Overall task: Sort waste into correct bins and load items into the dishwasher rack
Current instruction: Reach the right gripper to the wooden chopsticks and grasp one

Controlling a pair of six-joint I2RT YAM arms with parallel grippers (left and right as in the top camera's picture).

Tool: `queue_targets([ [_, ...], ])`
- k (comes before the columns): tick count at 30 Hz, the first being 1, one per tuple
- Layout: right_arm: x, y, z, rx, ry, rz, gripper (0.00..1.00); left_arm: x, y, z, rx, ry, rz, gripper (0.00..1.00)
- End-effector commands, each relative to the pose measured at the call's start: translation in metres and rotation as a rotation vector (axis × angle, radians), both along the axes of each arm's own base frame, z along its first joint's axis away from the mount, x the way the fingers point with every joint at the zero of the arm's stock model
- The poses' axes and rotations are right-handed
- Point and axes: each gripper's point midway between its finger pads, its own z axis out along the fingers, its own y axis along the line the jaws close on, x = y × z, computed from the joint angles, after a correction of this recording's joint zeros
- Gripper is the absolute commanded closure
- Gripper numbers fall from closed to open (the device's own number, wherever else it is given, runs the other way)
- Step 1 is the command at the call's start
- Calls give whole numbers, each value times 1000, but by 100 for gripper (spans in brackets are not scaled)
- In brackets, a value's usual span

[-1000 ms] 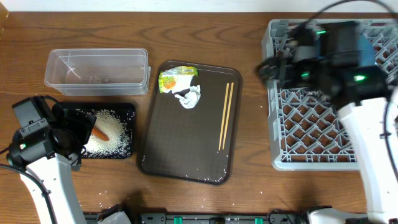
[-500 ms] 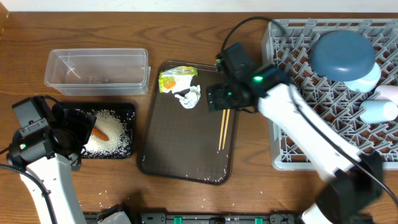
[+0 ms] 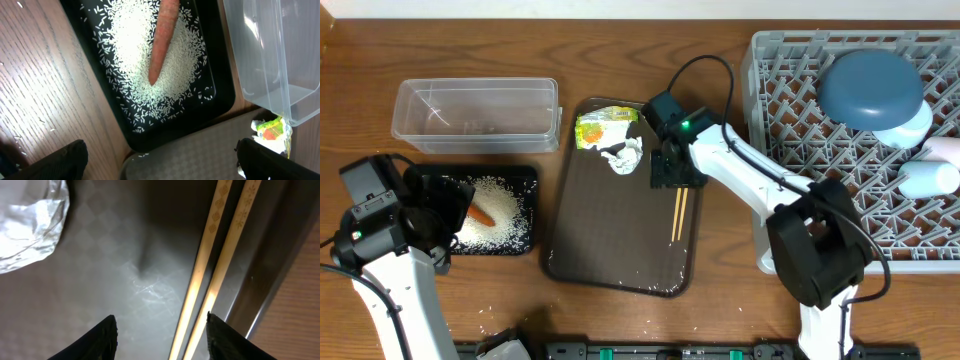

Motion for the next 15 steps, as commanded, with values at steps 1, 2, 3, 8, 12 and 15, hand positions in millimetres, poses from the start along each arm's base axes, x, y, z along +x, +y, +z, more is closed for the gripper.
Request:
queue_targets([
  [1,2,1,-2,-13,-14,-37,46,1,5,6,17,-6,18,3],
  [2,3,-1,-2,-23,-19,-60,47,1,5,6,17,-7,18,3],
  [3,5,-4,-2,-33,-25,-76,47,1,5,6,18,-7,19,2],
  [8,8,-5,-9,-45,-30,-90,46,1,5,6,18,-6,19,3],
  [12,8,-1,-21,-46,-15,-85,45,1,5,6,17,-7,18,2],
  [15,5,-1,-31,-58,1,-80,44,1,5,6,17,-7,18,3],
])
